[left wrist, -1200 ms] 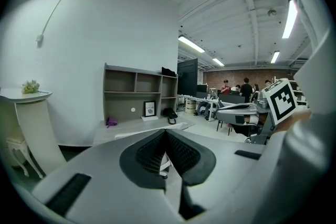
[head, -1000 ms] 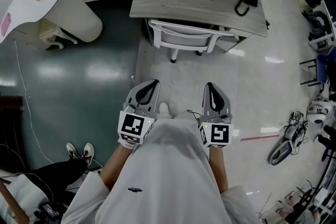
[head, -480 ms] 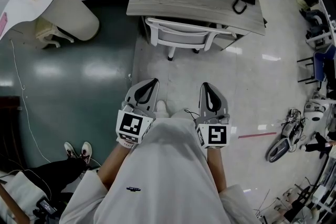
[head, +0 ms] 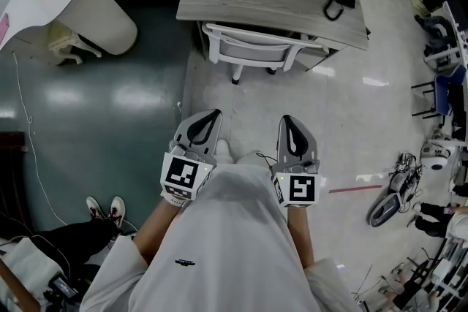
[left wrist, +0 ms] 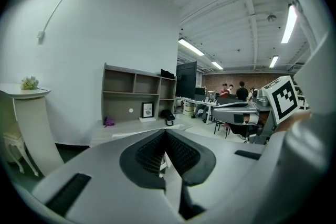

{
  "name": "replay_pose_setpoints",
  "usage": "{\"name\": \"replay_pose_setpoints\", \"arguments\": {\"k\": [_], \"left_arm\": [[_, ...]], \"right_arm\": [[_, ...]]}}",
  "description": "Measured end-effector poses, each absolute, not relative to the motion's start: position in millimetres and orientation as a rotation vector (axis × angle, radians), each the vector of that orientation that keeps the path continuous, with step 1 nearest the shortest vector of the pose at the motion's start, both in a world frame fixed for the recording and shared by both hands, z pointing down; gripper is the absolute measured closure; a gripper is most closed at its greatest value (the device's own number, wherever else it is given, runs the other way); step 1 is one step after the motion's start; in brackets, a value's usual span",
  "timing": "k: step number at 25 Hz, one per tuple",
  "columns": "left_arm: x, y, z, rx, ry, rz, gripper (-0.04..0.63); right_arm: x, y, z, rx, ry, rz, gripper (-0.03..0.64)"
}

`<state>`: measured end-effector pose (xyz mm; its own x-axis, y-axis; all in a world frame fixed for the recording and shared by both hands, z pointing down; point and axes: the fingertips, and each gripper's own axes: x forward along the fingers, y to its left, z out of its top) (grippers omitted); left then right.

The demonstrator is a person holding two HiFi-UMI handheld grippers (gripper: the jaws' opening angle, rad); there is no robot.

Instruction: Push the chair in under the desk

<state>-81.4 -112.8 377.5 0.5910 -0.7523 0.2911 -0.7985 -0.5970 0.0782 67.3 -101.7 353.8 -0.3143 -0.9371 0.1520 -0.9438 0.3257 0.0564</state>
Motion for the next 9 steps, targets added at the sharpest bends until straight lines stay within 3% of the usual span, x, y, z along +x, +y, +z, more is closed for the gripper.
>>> {"name": "replay_pose_setpoints", "arguments": {"k": [9], "left_arm": [[-81.5,-112.4,380.2,2.623,-1.276,0.331,0.588]], "right_arm": [[64.1,-102.7,356.2,1.737,-2.419,0.075,0.604]]}}
